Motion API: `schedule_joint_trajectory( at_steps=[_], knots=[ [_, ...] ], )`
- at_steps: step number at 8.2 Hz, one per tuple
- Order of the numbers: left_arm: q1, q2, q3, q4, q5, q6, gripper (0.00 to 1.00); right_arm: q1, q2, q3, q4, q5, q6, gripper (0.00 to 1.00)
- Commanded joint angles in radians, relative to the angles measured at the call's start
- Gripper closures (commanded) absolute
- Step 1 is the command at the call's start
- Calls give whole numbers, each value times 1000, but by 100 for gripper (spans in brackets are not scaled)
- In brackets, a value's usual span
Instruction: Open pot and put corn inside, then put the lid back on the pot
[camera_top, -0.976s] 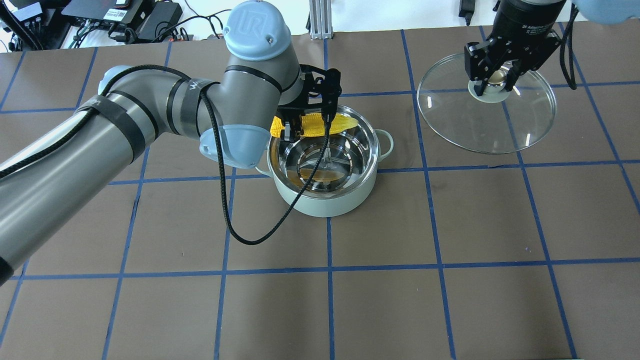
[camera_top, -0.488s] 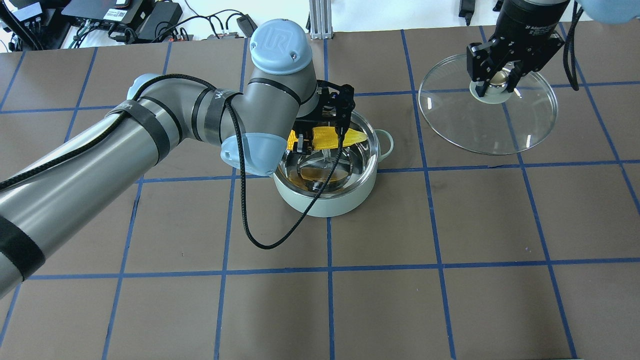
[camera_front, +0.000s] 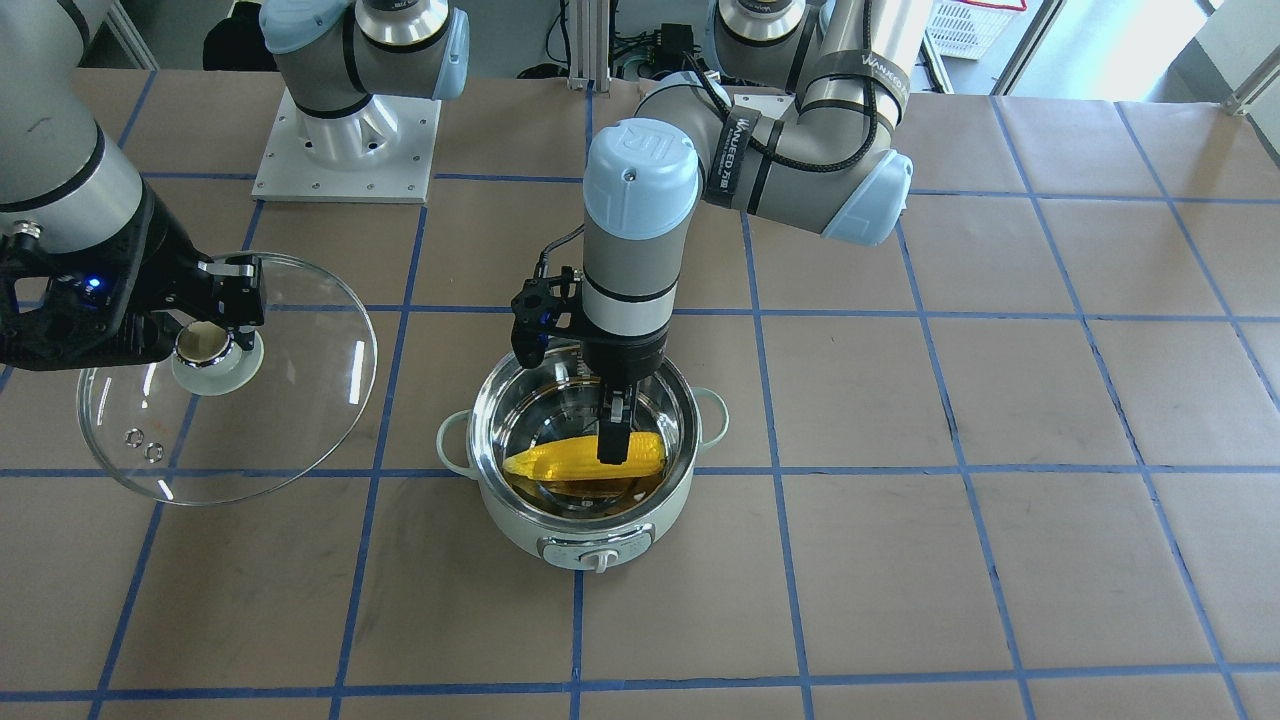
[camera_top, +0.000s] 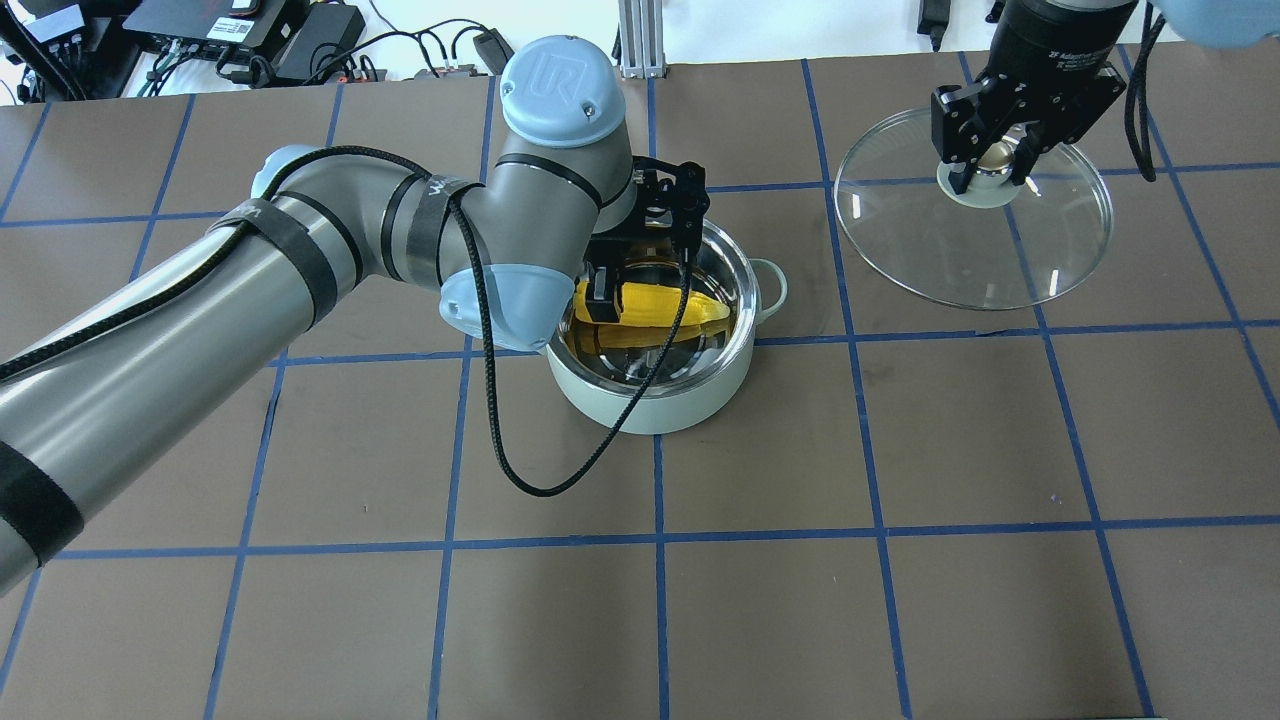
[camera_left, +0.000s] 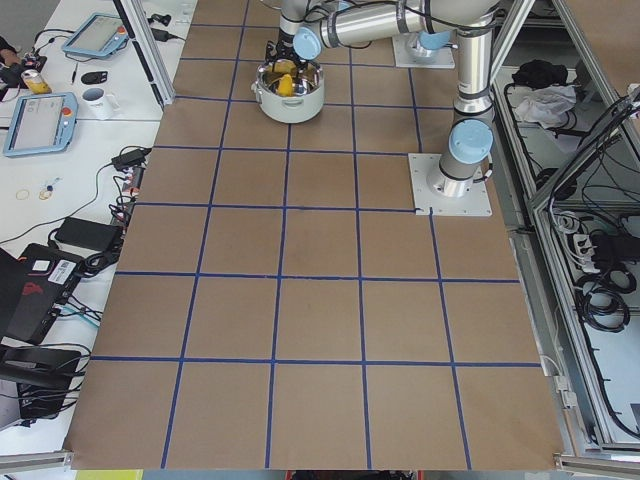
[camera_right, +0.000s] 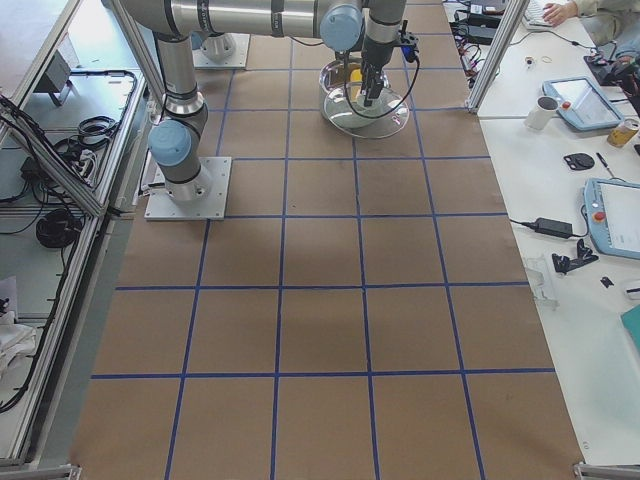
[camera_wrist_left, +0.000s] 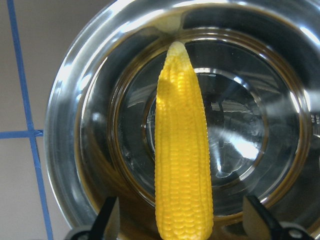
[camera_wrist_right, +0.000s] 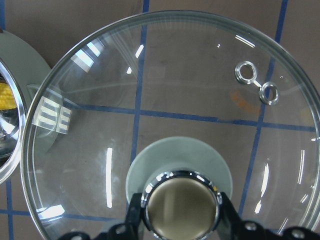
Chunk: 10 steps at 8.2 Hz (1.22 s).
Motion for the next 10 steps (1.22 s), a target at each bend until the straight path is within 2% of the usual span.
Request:
schedule_joint_trajectory(
  at_steps=[1,3,4,6,7,9,10],
  knots=[
    [8,18,5,-25,-2,-53,12,10,-7,0,-8,5,24,100],
    [29,53,17,-29,15,-270,11,50,-3,0,-14,17,109,100],
    [66,59,38,-67,40,-309,11,105,6,-2,-65,5,139,100],
    [150,68,75,-132,26,-482,8,162,36,0,-112,16,226,100],
    [179,72,83,-132,26,-636,0,198,55,-2,-139,16,274,100],
    [259,87,104,-134,29,-892,0,283,92,-2,-187,32,381,100],
    [291,102,106,-173,29,-1008,0,309,106,-2,-211,49,415,100]
  ],
)
